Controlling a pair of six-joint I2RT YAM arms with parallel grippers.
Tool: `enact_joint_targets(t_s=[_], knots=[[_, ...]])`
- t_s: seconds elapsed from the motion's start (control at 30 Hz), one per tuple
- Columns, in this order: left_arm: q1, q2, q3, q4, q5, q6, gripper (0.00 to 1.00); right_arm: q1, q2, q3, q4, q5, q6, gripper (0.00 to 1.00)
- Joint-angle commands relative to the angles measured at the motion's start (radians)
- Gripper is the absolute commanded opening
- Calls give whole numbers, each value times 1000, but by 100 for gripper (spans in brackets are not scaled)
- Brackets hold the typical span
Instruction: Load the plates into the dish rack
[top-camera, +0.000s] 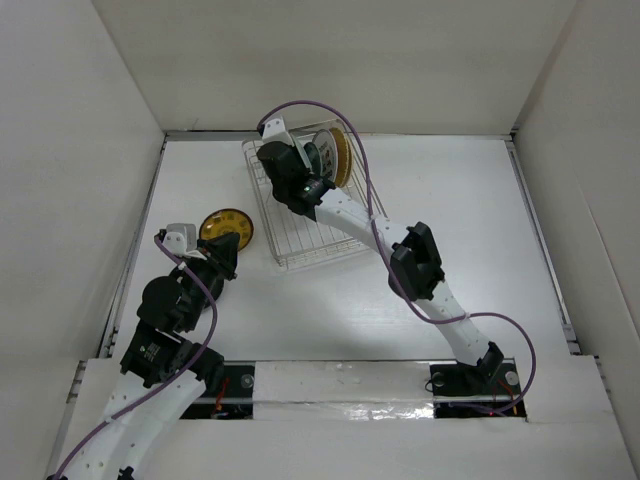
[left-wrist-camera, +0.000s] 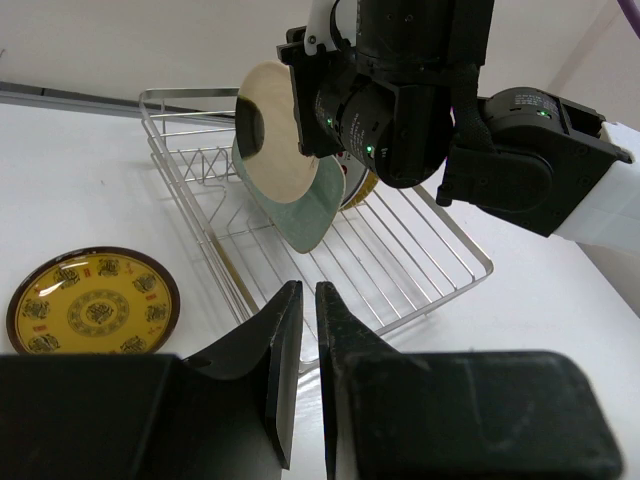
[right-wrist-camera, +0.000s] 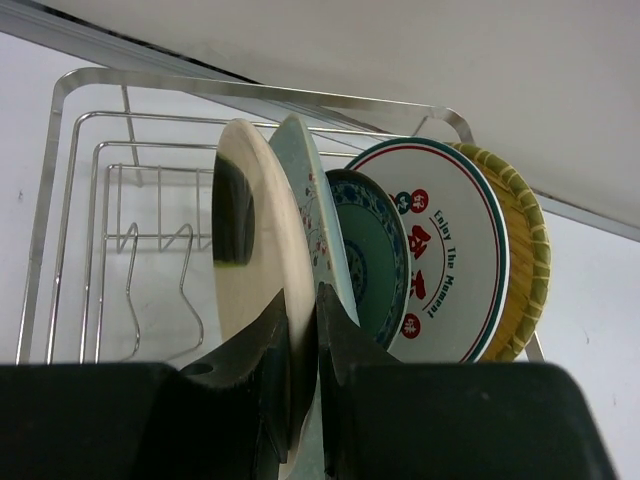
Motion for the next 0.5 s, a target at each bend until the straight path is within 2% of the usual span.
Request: enact_joint_targets(t_s=[0.0,0.2,0.3,0.47], knots=[[0,-5,10,51,-1,0,9,-10,3,48,76,65,-57,0],[0,6,10,48,-13,0,9,-10,42,57,98,116,-33,0],[0,12,12,48,-16,0,9,-10,-30,-24,202,120,-39,0],[0,23,13,51,-18,2,9,-10,-107,-50,288,151,-66,0]])
